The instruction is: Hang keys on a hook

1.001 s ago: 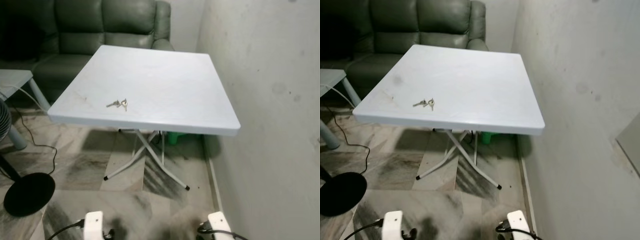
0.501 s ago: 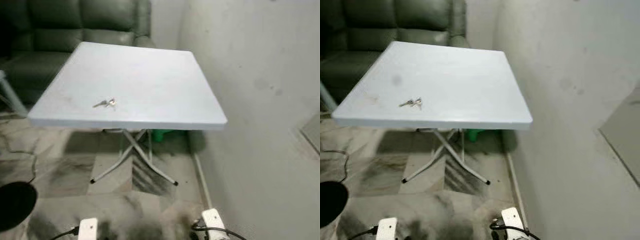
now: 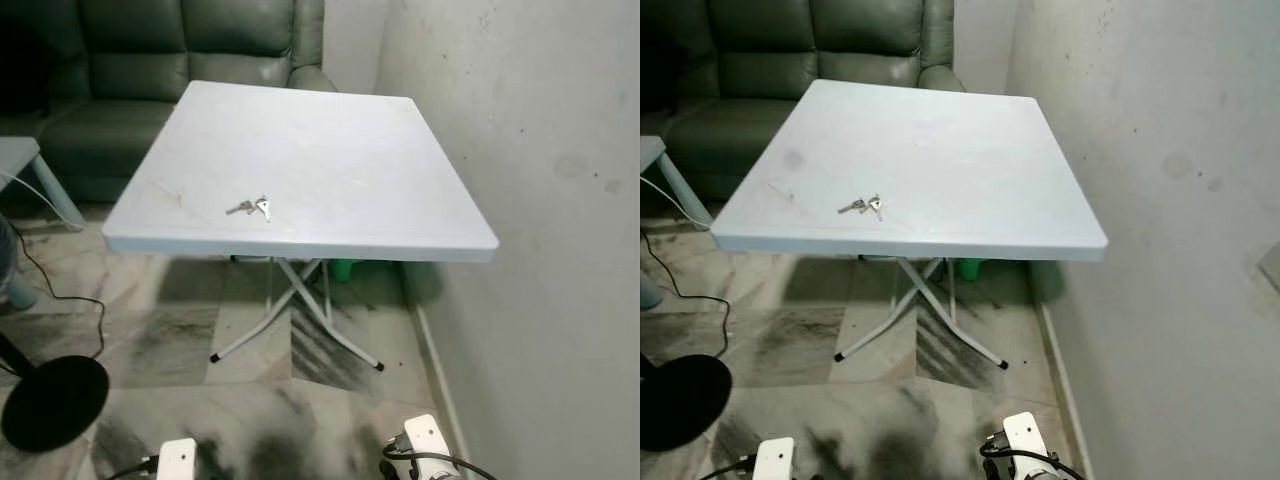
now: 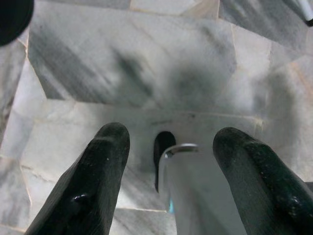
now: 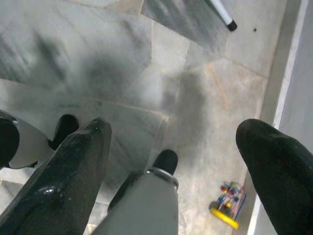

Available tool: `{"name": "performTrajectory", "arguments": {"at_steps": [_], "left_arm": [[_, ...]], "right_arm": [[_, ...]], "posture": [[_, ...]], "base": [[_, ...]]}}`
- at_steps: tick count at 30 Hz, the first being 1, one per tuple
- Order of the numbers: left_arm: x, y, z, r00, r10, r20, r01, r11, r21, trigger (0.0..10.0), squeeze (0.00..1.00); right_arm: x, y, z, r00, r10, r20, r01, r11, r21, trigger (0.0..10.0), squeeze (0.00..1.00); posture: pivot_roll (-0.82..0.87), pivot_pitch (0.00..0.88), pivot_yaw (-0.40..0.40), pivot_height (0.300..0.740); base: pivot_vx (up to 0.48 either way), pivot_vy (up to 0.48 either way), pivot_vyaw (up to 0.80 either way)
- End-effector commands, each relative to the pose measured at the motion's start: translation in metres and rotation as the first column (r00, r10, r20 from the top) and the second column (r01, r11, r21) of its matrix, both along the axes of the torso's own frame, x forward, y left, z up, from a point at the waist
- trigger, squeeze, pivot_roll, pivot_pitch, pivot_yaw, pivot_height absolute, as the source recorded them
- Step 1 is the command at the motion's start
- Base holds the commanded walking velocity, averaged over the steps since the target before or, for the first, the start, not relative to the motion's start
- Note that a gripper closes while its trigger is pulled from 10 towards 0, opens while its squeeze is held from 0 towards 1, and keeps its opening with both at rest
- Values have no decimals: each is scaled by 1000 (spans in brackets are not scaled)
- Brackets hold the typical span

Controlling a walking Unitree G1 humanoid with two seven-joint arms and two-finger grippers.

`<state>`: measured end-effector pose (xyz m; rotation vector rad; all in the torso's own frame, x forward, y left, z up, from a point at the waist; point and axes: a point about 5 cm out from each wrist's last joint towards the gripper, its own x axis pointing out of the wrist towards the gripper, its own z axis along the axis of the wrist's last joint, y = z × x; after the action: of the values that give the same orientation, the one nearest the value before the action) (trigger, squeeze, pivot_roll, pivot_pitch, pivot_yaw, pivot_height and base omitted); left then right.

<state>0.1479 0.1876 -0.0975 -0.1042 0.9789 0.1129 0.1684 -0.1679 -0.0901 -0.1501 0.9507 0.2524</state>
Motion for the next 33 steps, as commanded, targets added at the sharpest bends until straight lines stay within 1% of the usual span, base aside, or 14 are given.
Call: {"name": "performTrajectory", "arguments": {"at_steps": [1,13,33], "left_arm": [[0,-3,0,1000,0,-2,0,1000,-10,10000,0],[2,0,1,1000,8,3,-8,1000,-9,10000,0],[6,-2,2,1000,5,12,-5,1000,-11,10000,0]], "right_arm": [[2,-2,1,1000,-7,5,7,1000,-1,10000,0],[3,-1,2,1000,-12,5,12,1000,3,10000,0],[6,-1,3,1000,-13,10,13,1000,3,10000,0]], "posture": [[-64,0,-44,740],[-61,0,-44,740],[-62,0,-47,740]], "base": [[0,480,0],[0,480,0],[0,480,0]]}}
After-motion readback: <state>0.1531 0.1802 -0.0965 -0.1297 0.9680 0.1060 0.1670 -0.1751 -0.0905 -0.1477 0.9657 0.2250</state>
